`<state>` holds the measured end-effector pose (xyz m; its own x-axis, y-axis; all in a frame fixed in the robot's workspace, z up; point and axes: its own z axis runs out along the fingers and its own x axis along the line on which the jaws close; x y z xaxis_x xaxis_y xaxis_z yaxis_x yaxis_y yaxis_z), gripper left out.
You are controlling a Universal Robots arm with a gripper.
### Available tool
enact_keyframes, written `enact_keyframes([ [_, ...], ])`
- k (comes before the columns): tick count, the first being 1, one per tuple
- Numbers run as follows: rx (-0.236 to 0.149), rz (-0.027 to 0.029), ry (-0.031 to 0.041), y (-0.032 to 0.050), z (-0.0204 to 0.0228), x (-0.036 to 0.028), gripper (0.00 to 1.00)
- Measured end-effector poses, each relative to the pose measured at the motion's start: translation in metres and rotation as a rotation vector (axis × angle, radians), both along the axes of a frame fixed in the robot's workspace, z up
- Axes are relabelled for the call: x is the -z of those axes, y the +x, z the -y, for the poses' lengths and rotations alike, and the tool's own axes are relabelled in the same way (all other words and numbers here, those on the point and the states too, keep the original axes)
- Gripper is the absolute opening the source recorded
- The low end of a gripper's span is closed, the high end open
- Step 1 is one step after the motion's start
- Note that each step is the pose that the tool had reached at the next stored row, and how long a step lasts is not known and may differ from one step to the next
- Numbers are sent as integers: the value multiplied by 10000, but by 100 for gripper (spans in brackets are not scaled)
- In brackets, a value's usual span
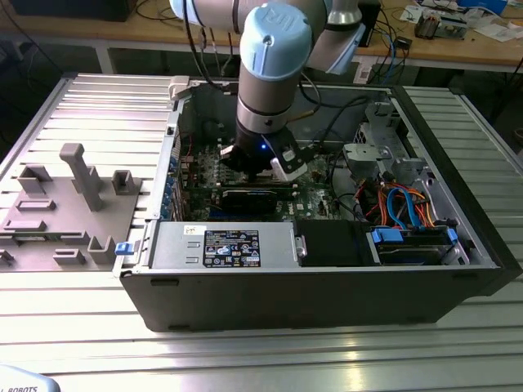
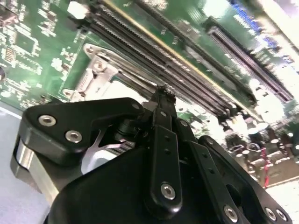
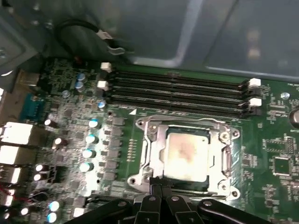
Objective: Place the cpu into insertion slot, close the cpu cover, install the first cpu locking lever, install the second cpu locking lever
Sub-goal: 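Install the second cpu locking lever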
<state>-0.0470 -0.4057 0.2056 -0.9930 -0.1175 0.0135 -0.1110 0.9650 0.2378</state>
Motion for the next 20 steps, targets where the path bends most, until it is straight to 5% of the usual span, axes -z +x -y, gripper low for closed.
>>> enact_keyframes([
  [3,1,-27,-353,38,-109,0,11],
  [6,1,-44,-855,59,-189,-1,11],
  [7,-1,-50,-936,69,-205,0,11],
  [12,0,-80,-1024,133,-230,-19,11],
  [15,-4,-143,-1116,204,-294,-22,11],
  [18,-1,-144,-1316,210,-351,-113,11],
  [20,-2,-145,-1350,211,-363,-140,11],
])
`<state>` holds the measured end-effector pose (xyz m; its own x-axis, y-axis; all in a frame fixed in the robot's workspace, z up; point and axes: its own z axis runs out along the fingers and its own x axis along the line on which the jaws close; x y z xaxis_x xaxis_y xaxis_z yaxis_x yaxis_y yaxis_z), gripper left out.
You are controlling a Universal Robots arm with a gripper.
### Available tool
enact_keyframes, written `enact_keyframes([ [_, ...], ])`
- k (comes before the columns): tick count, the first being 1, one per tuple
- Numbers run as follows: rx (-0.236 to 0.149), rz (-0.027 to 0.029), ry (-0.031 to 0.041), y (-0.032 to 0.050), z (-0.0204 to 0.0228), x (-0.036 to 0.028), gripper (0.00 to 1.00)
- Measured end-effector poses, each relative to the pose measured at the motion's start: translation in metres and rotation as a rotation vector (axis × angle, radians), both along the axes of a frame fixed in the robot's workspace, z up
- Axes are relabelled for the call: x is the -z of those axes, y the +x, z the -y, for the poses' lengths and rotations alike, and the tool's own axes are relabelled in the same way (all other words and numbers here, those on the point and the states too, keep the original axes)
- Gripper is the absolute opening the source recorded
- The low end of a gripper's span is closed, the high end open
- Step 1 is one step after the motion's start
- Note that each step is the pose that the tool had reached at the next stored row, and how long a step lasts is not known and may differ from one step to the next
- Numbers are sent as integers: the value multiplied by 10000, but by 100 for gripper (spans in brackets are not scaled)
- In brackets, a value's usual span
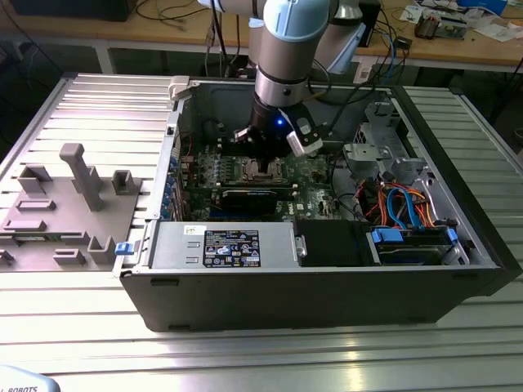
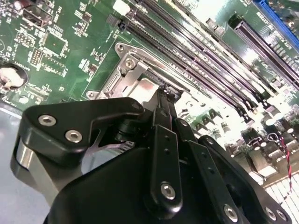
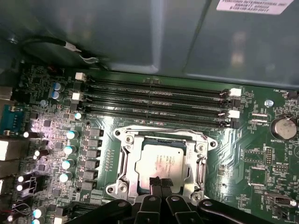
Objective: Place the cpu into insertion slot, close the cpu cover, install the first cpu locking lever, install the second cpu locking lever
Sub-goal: 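Install the second cpu locking lever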
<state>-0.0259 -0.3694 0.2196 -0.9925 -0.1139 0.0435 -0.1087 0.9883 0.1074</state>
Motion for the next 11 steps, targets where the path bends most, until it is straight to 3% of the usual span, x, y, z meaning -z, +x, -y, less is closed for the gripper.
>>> enact_keyframes([
  [6,1,1,-50,0,-7,-118,11],
  [11,0,1,-51,0,-7,-128,11],
])
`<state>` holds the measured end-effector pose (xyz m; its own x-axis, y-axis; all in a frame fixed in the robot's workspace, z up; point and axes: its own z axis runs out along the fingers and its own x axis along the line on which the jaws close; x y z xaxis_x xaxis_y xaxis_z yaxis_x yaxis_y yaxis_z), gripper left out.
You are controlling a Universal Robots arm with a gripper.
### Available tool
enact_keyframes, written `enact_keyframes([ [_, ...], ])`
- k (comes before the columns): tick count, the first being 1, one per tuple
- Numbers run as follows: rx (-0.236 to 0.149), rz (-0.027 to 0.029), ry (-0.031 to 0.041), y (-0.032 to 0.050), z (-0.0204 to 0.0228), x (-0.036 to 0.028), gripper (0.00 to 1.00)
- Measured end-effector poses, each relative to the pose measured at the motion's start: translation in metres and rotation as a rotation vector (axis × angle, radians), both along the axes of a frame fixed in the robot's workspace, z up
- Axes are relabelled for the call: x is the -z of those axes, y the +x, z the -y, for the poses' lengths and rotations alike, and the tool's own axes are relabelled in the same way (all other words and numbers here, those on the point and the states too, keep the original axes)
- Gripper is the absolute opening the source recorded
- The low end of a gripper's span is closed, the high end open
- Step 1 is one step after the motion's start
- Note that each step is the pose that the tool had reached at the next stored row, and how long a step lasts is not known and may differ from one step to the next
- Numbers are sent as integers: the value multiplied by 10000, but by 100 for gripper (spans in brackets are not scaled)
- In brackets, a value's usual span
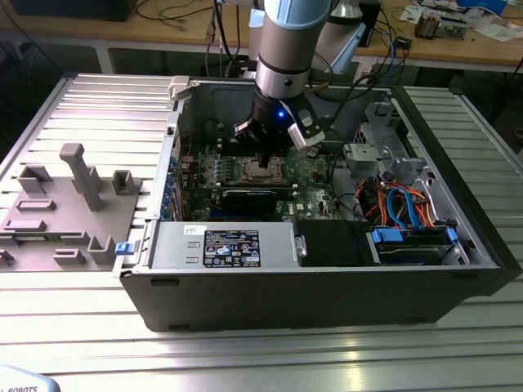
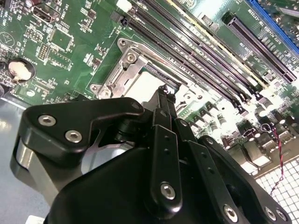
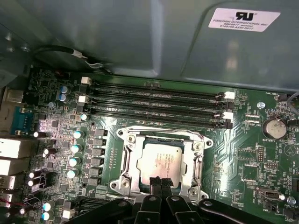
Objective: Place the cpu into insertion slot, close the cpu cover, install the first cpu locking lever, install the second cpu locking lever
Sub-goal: 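Install the second cpu locking lever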
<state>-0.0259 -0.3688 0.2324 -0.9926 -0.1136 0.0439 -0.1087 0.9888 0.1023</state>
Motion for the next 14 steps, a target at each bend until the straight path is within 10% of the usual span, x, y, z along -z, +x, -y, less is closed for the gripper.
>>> enact_keyframes([
  [14,0,-1,-4,0,0,-151,11],
])
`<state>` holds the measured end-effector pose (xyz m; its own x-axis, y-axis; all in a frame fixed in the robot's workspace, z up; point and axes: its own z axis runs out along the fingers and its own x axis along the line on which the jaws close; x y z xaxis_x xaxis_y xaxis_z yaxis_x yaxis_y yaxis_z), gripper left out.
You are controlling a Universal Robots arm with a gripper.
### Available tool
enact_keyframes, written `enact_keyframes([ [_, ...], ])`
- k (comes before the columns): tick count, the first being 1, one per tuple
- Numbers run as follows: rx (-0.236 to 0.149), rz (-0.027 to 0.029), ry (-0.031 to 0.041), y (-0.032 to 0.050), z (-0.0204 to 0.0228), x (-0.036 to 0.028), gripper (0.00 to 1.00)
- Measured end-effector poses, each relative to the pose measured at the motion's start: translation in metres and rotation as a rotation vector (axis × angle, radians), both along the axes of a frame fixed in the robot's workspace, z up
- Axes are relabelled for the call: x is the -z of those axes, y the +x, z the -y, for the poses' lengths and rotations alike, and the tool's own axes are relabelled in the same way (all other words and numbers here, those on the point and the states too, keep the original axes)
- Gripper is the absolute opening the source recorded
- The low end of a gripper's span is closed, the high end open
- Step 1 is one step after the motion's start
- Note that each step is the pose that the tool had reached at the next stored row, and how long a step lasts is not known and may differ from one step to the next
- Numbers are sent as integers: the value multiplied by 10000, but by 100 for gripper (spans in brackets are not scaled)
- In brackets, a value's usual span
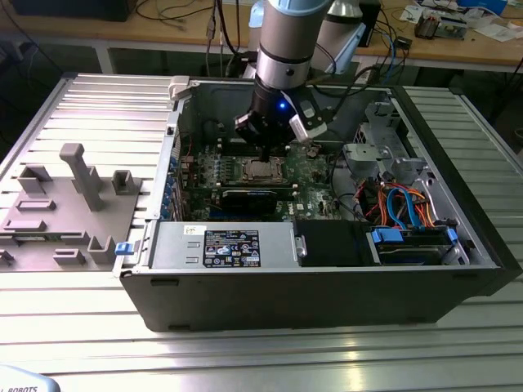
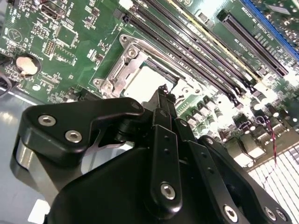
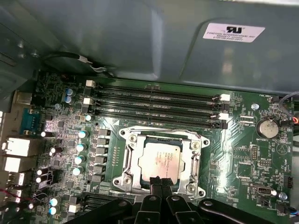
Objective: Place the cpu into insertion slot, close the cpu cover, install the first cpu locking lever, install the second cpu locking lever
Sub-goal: 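Install the second cpu locking lever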
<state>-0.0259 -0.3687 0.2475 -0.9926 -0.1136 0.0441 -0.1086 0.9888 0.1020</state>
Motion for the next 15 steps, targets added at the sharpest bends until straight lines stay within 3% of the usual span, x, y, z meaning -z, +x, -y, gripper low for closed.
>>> enact_keyframes([
  [2,0,0,-1,0,0,-62,11],
  [7,0,0,-2,0,0,-144,11],
  [15,0,0,-1,0,0,-148,11],
])
